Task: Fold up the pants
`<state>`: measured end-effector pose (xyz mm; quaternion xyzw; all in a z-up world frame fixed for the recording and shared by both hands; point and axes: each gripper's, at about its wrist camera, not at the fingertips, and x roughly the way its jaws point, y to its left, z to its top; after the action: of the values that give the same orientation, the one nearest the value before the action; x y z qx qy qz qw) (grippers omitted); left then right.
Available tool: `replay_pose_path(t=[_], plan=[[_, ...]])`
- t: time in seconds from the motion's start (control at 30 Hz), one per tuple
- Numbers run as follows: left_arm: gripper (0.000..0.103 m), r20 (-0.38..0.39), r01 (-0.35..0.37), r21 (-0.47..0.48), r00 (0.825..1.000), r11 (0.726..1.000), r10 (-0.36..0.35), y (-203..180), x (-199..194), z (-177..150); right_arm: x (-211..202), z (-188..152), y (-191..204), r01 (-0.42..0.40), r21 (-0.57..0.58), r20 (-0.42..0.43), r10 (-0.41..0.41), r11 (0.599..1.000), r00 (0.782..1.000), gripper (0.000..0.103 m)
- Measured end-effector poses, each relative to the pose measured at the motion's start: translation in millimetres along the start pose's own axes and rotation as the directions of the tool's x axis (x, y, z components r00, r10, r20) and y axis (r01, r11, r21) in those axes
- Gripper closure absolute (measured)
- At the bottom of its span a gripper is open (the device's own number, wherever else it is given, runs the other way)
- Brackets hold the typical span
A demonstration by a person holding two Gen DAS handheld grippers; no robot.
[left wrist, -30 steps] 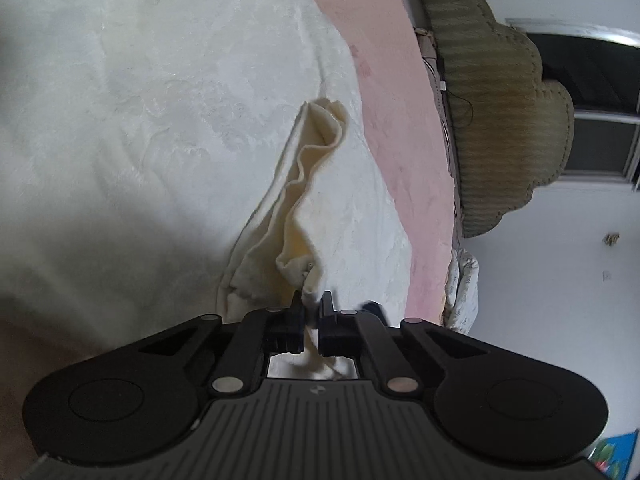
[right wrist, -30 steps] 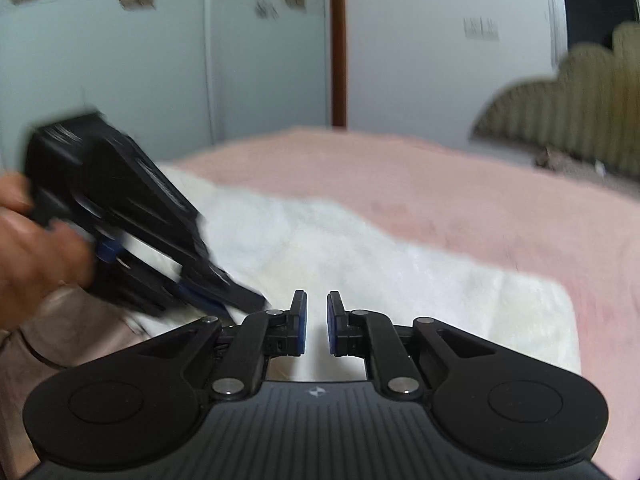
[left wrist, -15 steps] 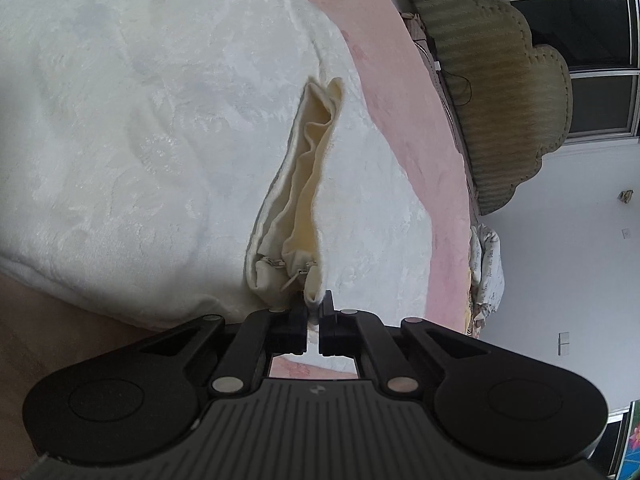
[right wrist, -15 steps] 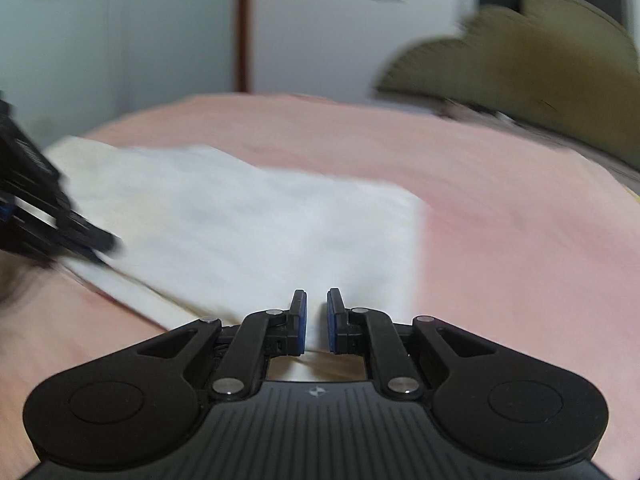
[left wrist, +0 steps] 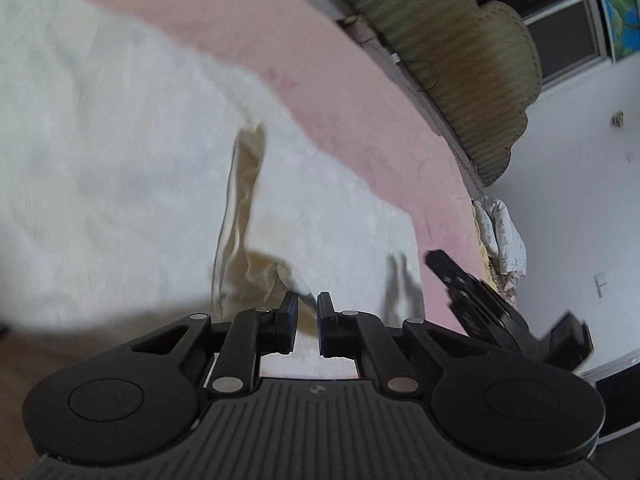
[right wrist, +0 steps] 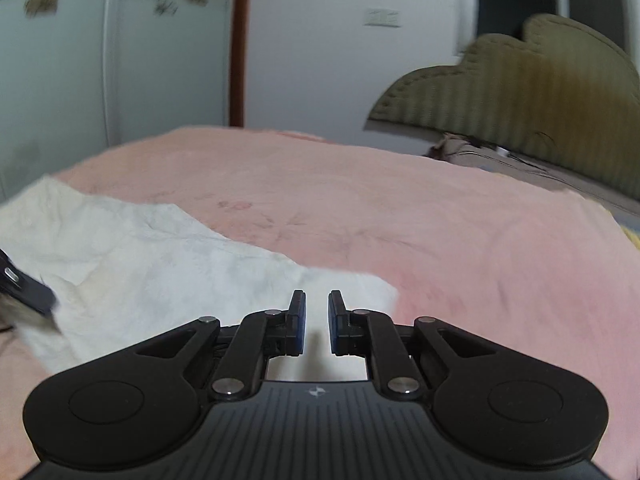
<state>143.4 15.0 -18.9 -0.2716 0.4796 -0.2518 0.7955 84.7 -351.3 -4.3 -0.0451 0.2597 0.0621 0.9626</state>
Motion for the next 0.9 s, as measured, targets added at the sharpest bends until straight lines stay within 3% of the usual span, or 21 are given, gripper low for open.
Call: replay_pose_path(t=[0.07,0.17,0.27,0.37,0.47,0.53,0.63,0.67,0.73,0.8,0.9], plan=[[0.088,0.03,-0.021,0.029,0.999,0.999,0.021,-6.3,-4.3,7.0,26.0,4.3,2.6,-0.014,-0.022,-0.045,0.013,1.0,0.999,0.091],[0.088,0.054,-0.064,0.056,0.997,0.996,0.061,-14.8,-5.5,15.6,59.3,-3.0,2.3,0.039,-0.056,-0.14,-0.047,0.998,0.989,0.092],[0.088,0.079,-0.08,0.08,0.994,0.994,0.074,-19.4,-8.8,18.2,45.3,-4.7,4.3,0.049,-0.016,-0.11,-0.05,0.999,0.993,0.091],[0.088,0.088,-0.069,0.053,0.994,0.996,0.064,-19.6,-5.7,28.5,18.9,-0.8,18.7,-0.08,0.056,-0.045,0.082,0.995,0.996,0.091],[0.081,0.082,-0.045,0.073,0.996,0.996,0.039,-27.7,9.8,41.3,16.6,0.3,44.7,-0.23,0.096,-0.036,0.234,0.968,0.972,0.091],[0.073,0.087,-0.114,0.097,0.991,0.989,0.105,-32.1,29.5,49.7,19.9,-0.4,66.2,-0.324,0.1,-0.045,0.329,0.941,0.943,0.091],[0.073,0.09,-0.234,0.148,0.971,0.961,0.222,-30.7,57.2,58.0,22.1,-4.9,101.8,-0.403,0.031,-0.082,0.404,0.915,0.911,0.091],[0.073,0.083,-0.253,0.157,0.966,0.955,0.243,-28.6,64.2,58.8,23.3,-9.2,114.7,-0.401,-0.024,-0.103,0.397,0.916,0.912,0.091],[0.073,0.077,-0.264,0.166,0.964,0.95,0.254,-22.0,70.7,56.9,20.1,-19.3,130.8,-0.347,-0.128,-0.082,0.339,0.929,0.937,0.091],[0.073,0.105,-0.273,0.183,0.96,0.944,0.258,-23.5,65.3,51.4,16.7,-22.1,134.1,-0.33,-0.154,-0.072,0.323,0.931,0.944,0.091],[0.071,0.185,-0.348,0.233,0.933,0.908,0.31,-31.5,53.5,40.5,13.8,-18.6,129.7,-0.332,-0.135,-0.073,0.325,0.933,0.943,0.09]])
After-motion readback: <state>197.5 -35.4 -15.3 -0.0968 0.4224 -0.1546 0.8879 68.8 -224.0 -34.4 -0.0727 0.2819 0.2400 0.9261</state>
